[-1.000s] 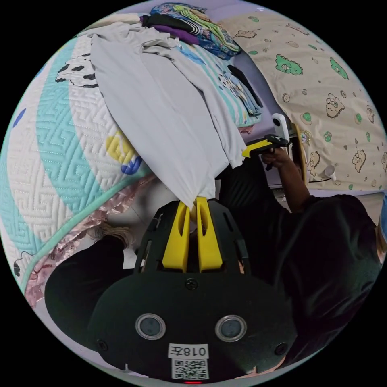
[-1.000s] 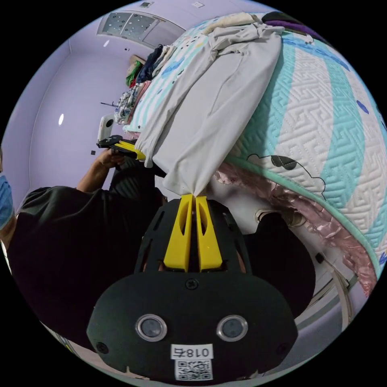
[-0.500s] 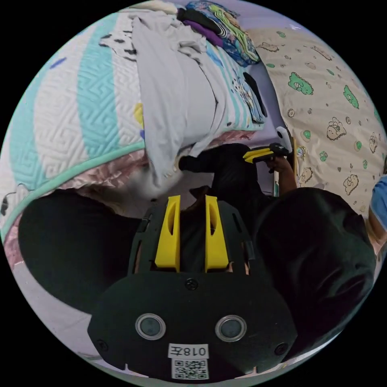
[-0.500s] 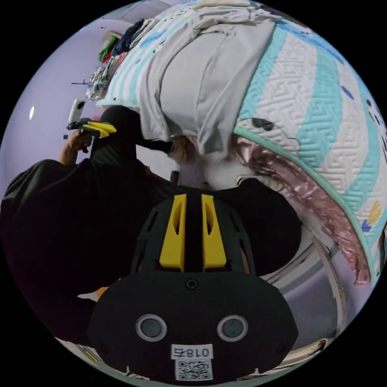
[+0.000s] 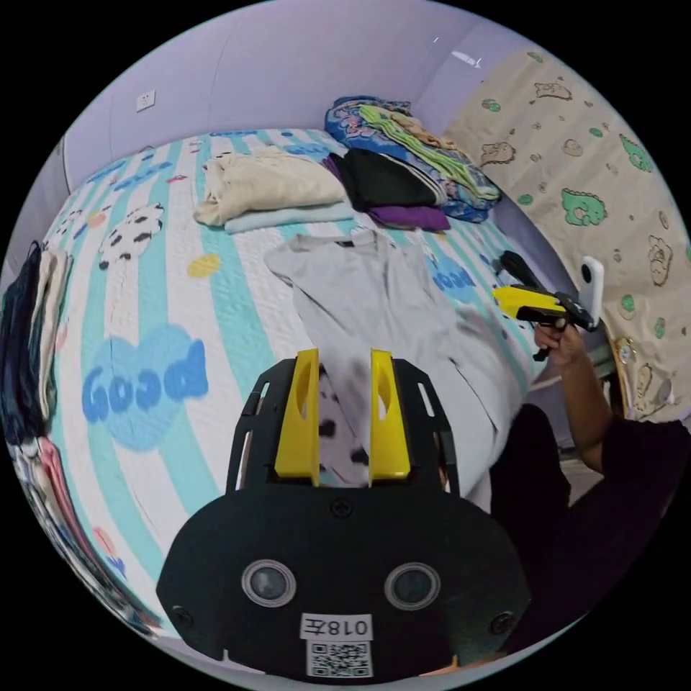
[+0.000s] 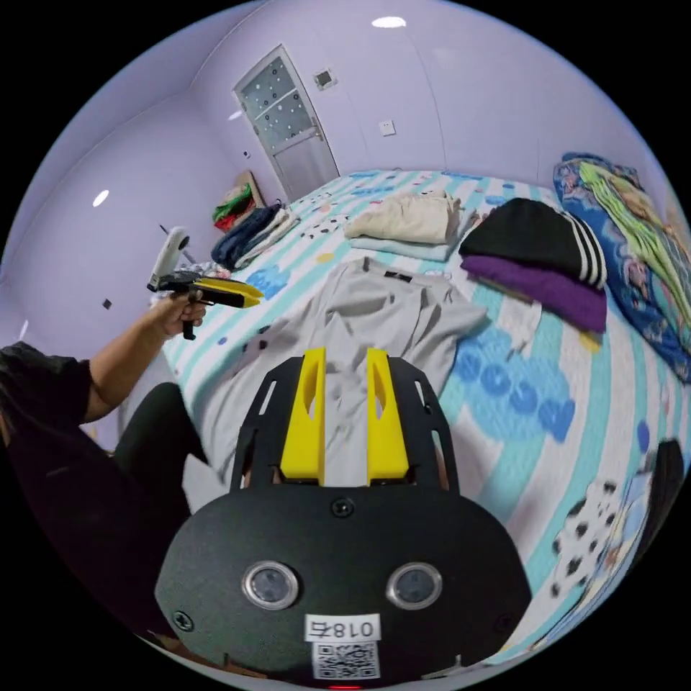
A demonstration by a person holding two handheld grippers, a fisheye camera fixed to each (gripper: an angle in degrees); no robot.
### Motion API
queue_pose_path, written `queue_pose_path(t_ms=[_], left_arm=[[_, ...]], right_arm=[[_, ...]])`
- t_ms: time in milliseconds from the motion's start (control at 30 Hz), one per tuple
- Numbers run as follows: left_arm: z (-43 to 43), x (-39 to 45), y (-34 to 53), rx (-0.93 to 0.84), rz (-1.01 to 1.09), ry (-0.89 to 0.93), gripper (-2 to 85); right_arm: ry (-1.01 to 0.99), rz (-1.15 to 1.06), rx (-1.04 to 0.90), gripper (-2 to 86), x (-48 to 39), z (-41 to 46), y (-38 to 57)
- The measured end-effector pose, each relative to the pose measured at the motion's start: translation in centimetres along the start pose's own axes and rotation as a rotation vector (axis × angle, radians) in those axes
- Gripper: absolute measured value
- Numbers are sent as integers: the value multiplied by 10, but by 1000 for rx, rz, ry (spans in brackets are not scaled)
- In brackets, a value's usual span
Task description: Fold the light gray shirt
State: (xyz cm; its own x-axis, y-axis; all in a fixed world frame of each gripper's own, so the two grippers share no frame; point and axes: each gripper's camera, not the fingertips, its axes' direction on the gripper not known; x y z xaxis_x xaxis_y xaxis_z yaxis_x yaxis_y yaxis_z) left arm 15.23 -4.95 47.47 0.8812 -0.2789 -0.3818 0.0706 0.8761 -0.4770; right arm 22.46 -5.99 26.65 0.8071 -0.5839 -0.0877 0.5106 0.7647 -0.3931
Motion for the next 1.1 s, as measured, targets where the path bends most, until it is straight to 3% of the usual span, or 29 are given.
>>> queue_pose_path(t_ms=[133, 267, 367, 500, 600, 733, 867, 1000, 1100], left_arm=[[35, -24, -69, -35, -31, -87, 116], [65, -42, -123, -89, -50, -54, 122], [81, -35, -152, -154, -10, -89, 92], [71, -27, -173, -120, 21, -133, 10], [57, -37, -180, -62, -31, -103, 5], [70, -60, -187, -75, -150, -25, 30], [43, -79, -186, 41, -253, 81, 87], [-12, -77, -176, 241, -328, -4, 112], [-22, -45, -199, 293, -217, 1, 98]], right_arm=[[133, 6, -88, 102, 25, 52, -69], [121, 67, -129, 112, 47, 76, -103], [92, 69, -220, 67, 56, 89, -119], [180, 90, -106, 13, 58, 65, -121], [179, 156, 24, 7, 69, 41, -117], [137, 211, -75, 16, 92, 59, -121], [52, 258, 27, 72, 103, 36, -121], [-26, 380, 194, 100, 123, -7, -101], [-78, 362, 188, 93, 121, -14, -95]])
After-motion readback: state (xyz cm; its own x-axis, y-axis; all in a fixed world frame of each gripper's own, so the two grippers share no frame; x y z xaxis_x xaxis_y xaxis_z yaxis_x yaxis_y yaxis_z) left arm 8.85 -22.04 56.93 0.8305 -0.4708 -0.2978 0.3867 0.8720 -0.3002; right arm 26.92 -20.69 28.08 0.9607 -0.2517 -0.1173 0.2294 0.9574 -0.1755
